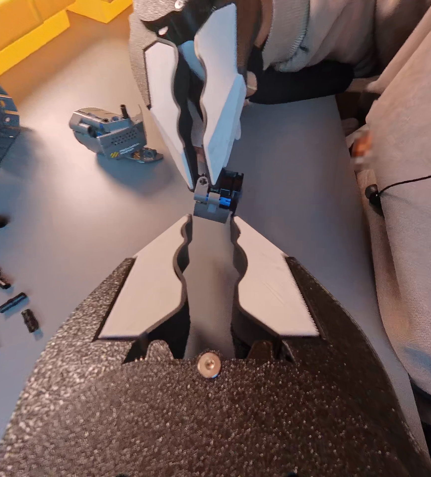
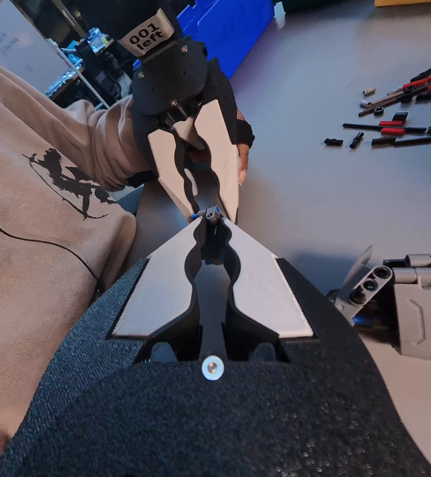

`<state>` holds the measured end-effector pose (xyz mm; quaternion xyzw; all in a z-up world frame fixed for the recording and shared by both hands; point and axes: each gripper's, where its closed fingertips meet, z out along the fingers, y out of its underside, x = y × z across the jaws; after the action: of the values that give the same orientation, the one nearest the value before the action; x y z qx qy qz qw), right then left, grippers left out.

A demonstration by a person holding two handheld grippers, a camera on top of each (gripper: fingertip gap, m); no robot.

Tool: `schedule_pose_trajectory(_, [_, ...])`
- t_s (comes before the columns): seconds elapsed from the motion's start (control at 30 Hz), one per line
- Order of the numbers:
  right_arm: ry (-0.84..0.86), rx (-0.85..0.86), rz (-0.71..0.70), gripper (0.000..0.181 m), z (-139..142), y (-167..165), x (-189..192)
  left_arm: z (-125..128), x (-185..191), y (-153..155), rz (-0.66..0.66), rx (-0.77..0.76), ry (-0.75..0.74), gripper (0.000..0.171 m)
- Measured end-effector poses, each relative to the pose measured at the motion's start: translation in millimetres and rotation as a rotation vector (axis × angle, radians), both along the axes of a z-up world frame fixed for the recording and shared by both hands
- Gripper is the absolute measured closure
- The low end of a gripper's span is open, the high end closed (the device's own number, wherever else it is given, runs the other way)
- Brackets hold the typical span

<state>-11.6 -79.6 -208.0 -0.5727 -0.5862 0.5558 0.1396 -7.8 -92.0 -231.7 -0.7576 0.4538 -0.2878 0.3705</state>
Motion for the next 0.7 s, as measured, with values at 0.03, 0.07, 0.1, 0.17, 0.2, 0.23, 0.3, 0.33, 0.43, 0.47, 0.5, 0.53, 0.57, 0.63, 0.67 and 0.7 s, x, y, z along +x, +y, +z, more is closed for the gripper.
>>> schedule_pose_trajectory(0.03, [-0.011,-0.006,0.014,0.172,-2,-2,2,-2,2,-2,-0.015,-0.006,0.012,0.148])
schedule_pose_trajectory(0.07, [-0.023,-0.002,0.016,0.172,-5,-2,3,-5,3,-5,-0.033,-0.018,0.025,0.155])
schedule_pose_trajectory(0.1, [-0.035,0.005,0.018,0.171,-8,-1,4,-8,4,-6,-0.037,-0.023,0.036,0.158])
schedule_pose_trajectory(0.17, [-0.049,0.035,0.020,0.171,-11,0,5,-11,4,-6,-0.038,-0.035,0.048,0.161])
schedule_pose_trajectory(0.2, [-0.056,0.066,0.018,0.171,-13,1,5,-13,4,-6,-0.034,-0.044,0.056,0.163])
schedule_pose_trajectory(0.23, [-0.064,0.101,0.024,0.171,-15,1,6,-14,3,-6,-0.034,-0.051,0.064,0.164])
schedule_pose_trajectory(0.3, [-0.060,0.155,0.035,0.166,-16,0,6,-15,4,-6,-0.038,-0.047,0.066,0.167])
schedule_pose_trajectory(0.33, [-0.058,0.175,0.040,0.166,-16,-1,6,-15,4,-6,-0.036,-0.042,0.071,0.167])
schedule_pose_trajectory(0.43, [-0.058,0.236,0.073,0.170,-17,-5,7,-18,5,-6,-0.036,-0.035,0.092,0.158])
schedule_pose_trajectory(0.47, [-0.053,0.245,0.077,0.170,-17,-5,8,-18,4,-4,-0.027,-0.028,0.094,0.152])
schedule_pose_trajectory(0.5, [-0.052,0.239,0.078,0.170,-17,-5,8,-16,3,-1,-0.017,-0.018,0.089,0.147])
schedule_pose_trajectory(0.53, [-0.043,0.218,0.085,0.170,-15,-6,10,-12,3,0,-0.013,-0.005,0.072,0.140])
schedule_pose_trajectory(0.57, [-0.030,0.192,0.084,0.171,-13,-6,10,-7,3,0,-0.022,0.013,0.048,0.138])
schedule_pose_trajectory(0.63, [0.012,0.145,0.106,0.171,-5,-10,11,2,8,-3,-0.059,0.061,0.010,0.136])
schedule_pose_trajectory(0.67, [0.030,0.129,0.118,0.171,-2,-12,12,5,11,-5,-0.082,0.083,-0.006,0.136])
schedule_pose_trajectory(0.7, [0.050,0.112,0.126,0.171,1,-14,12,8,14,-8,-0.105,0.093,-0.021,0.140])
